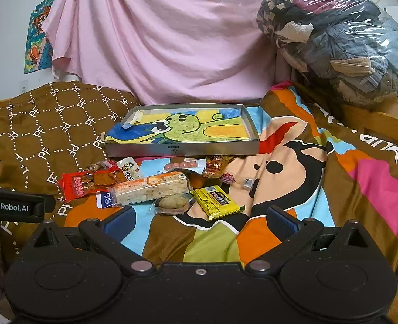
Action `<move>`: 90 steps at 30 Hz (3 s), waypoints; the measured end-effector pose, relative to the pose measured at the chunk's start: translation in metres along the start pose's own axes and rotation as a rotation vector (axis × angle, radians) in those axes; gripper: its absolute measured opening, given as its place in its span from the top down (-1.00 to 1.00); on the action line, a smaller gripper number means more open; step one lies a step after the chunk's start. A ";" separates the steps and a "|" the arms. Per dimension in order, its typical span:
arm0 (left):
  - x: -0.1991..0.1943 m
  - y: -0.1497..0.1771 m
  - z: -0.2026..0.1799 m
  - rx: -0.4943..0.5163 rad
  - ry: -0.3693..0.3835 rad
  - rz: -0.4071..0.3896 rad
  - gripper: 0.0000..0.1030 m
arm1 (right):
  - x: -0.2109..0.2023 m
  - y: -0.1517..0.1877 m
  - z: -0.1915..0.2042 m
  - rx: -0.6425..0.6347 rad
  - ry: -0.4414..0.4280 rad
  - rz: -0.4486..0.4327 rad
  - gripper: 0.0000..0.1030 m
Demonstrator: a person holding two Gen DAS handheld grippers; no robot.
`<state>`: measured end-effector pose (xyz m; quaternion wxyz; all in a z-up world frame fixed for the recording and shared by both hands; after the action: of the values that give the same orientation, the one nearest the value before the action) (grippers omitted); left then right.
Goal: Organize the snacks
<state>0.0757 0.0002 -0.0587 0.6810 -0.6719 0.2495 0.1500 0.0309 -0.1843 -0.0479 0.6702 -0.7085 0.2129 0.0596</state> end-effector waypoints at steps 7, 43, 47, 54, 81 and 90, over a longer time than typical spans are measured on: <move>0.002 0.003 0.002 -0.008 0.002 0.016 -0.99 | 0.002 0.005 -0.001 -0.005 -0.001 0.009 -0.99; 0.155 -0.058 -0.061 0.295 0.342 0.125 -0.99 | 0.161 0.003 0.048 -0.300 -0.242 0.224 -0.88; 0.172 -0.056 -0.070 0.344 0.429 0.167 -0.94 | 0.175 0.012 0.054 -0.322 -0.241 0.265 -0.72; 0.185 -0.053 -0.074 0.383 0.492 0.230 -0.63 | 0.183 0.014 0.067 -0.367 -0.238 0.235 -0.69; 0.179 -0.038 -0.079 0.350 0.479 0.445 0.24 | 0.178 0.018 0.059 -0.261 -0.265 0.301 -0.02; 0.156 -0.032 -0.062 0.239 0.402 0.474 0.28 | 0.157 0.015 0.054 -0.279 -0.261 0.279 -0.01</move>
<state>0.2138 -0.0834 -0.1146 0.6385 -0.5265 0.5440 0.1384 0.1773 -0.1662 -0.1253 0.5729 -0.7442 0.2103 0.2715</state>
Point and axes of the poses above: each gripper's, at about its wrist camera, not at the fingertips, and x roughly the way its jaws point, z to its left, y to its underside, the point moved 9 cm from there along x, roughly the way its jaws point, and after that the axes turned 7 degrees about y, right-handed, at the moved point
